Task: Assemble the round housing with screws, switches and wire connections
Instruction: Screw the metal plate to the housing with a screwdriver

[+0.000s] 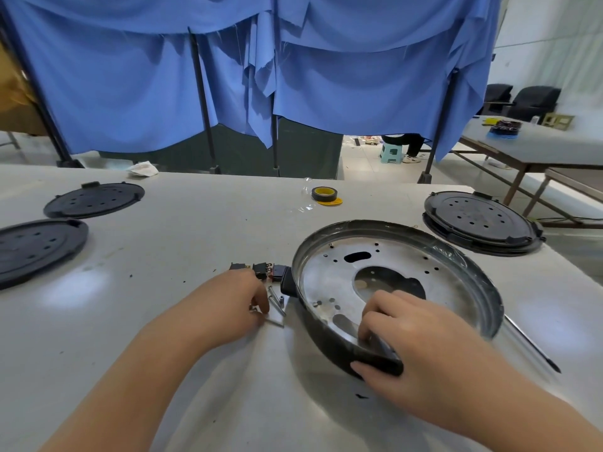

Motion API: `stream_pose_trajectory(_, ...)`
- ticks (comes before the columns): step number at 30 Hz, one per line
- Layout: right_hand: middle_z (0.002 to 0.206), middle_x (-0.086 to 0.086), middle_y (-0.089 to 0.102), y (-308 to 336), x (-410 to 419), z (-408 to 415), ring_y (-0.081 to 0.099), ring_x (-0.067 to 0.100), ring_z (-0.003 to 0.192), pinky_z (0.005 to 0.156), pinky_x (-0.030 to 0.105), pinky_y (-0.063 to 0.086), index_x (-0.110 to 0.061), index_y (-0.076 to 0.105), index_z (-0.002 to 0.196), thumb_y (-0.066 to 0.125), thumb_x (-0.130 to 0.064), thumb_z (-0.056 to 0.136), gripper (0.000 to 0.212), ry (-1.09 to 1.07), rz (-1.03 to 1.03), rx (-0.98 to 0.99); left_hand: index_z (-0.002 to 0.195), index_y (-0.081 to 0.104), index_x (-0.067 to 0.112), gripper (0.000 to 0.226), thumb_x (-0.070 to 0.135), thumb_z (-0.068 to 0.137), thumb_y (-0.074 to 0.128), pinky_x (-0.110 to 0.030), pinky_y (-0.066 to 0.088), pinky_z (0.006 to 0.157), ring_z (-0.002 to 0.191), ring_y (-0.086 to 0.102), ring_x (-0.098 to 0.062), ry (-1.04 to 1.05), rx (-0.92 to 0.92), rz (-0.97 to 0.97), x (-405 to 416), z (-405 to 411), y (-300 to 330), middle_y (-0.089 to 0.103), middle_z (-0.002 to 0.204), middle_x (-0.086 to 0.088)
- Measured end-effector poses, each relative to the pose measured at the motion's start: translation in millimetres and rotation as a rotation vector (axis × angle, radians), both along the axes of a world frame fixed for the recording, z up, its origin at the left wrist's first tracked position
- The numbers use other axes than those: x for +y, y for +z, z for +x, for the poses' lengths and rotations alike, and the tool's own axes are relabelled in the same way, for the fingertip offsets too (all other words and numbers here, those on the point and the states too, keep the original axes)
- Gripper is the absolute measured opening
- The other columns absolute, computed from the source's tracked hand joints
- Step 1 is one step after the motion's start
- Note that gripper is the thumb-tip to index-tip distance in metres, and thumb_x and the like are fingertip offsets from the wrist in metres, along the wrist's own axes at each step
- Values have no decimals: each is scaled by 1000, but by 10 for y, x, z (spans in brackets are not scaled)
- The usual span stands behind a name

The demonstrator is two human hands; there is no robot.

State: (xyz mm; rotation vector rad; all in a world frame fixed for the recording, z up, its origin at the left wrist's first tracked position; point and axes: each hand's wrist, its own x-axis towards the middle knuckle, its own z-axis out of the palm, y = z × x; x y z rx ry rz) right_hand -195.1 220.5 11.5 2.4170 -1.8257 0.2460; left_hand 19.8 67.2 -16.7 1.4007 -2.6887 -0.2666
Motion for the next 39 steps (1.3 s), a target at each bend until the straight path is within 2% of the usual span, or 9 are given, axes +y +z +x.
stream_pose_trajectory(3,82,-13,55,-2,4,-10,52,11,70,56,27,47,-26,60,74,46,-55,76,32,-6,-53,4,89,72,30,15,21,87,60,-18,35,69,81,49,-7,-20,3,-3,9,-1,-18,53,97,12)
stream_pose_trajectory(7,79,-15,56,-11,-6,-50,53,9,65,53,25,47,-26,62,71,53,-51,75,26,18,-66,-27,82,65,32,15,20,88,59,-18,35,71,83,47,-7,-58,34,41,8,13,-4,48,89,14)
stream_pose_trajectory(16,80,-20,58,45,-2,-177,55,6,69,63,19,45,-29,65,73,59,-48,71,19,9,-24,-99,73,67,32,14,23,84,65,-10,44,62,70,61,-1,-40,268,236,96,77,169,67,76,15)
stream_pose_trajectory(18,80,-21,58,63,13,-203,54,3,70,65,17,43,-31,64,72,58,-50,70,20,-6,7,-123,74,71,30,10,25,82,69,-16,46,58,65,62,-6,-80,373,336,152,74,244,69,71,13)
stream_pose_trajectory(21,84,-23,56,72,38,-273,54,2,76,69,18,45,-33,63,74,56,-54,69,23,-40,55,-159,81,74,28,4,32,80,74,-32,54,68,71,66,-18,-169,446,480,215,75,343,72,75,1)
stream_pose_trajectory(25,89,-24,54,93,57,-333,54,1,84,72,20,46,-35,60,76,53,-55,67,23,-65,100,-163,82,75,24,17,39,73,75,-18,51,68,71,67,-9,-248,504,663,267,90,427,74,76,4)
stream_pose_trajectory(29,95,-26,52,113,79,-405,53,1,92,78,21,46,-39,58,83,59,-55,68,22,-56,102,-186,81,75,22,19,39,72,78,-18,51,68,71,67,-10,-269,559,719,296,62,444,74,77,1)
stream_pose_trajectory(33,102,-30,53,161,98,-290,52,-5,102,85,16,42,-43,59,102,59,-71,69,44,15,3,-323,77,74,23,16,37,71,79,-17,50,66,67,65,-9,-284,622,757,382,-47,433,73,73,4)
stream_pose_trajectory(39,85,-19,64,39,117,14,60,-2,80,69,19,46,-31,62,94,67,-47,76,25,175,-260,-481,71,74,22,8,19,70,82,-14,50,63,62,65,-7,-334,818,830,581,-291,392,72,68,3)
